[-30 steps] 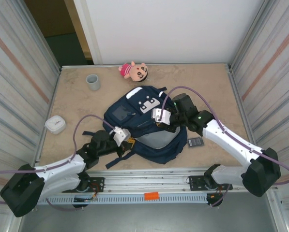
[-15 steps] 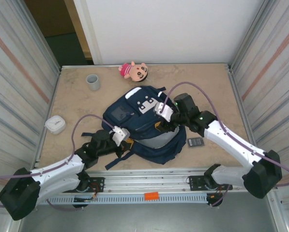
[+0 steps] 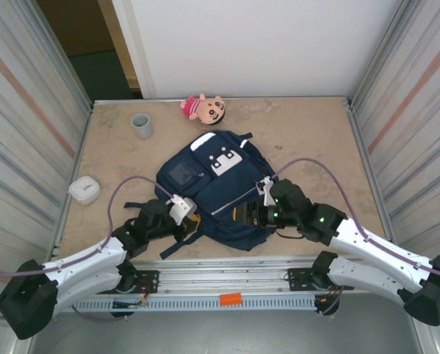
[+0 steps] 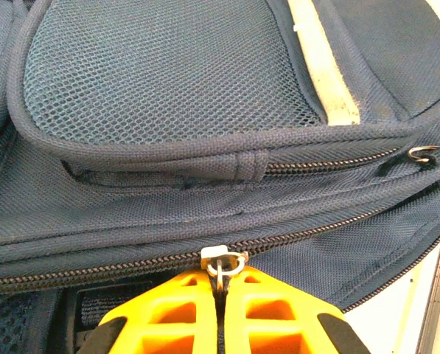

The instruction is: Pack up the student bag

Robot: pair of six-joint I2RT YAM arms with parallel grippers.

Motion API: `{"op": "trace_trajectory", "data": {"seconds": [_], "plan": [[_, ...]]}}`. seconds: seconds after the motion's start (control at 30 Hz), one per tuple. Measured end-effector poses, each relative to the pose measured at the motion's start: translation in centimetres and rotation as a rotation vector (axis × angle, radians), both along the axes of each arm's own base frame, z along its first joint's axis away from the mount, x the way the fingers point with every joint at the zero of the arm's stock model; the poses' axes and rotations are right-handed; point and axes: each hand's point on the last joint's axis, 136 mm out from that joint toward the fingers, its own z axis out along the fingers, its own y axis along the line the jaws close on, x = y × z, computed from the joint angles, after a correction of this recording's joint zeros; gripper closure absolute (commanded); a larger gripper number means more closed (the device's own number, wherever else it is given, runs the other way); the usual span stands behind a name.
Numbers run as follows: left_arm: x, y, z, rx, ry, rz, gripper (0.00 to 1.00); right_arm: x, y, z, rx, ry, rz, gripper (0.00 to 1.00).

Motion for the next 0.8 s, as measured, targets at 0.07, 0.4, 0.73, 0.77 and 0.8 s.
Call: {"op": "trace_trajectory", "data": {"seconds": [0.07,0.4,0.73,0.77,0.8], "plan": [[0.0,0.0,0.2,-0.007,-0.003,0.004,1.00,0.0,-0.4,-1.6,0.001,0.108,-0.092,0.35],[0.2,0.1,1.0,-0.027,-0.018,0.023,1.00,1.7,-3.4,-5.7,0.009,0.342,-0.403,0.30],[-0.2,-0.5,0.2,-0.016,0.024,-0.018,1.00,3.7,-2.8,-6.9,0.049,0.385,-0.449,0.35],[-0.1,-0.6,0.3,-0.017,0.025,-0.020,1.00,3.7,-2.7,-7.1,0.045,0.389,-0.447,0.35],[-0.1,-0.7,0.3,-0.018,0.026,-0.021,1.00,3.8,-2.5,-7.4,0.041,0.397,-0.445,0.35]]}}
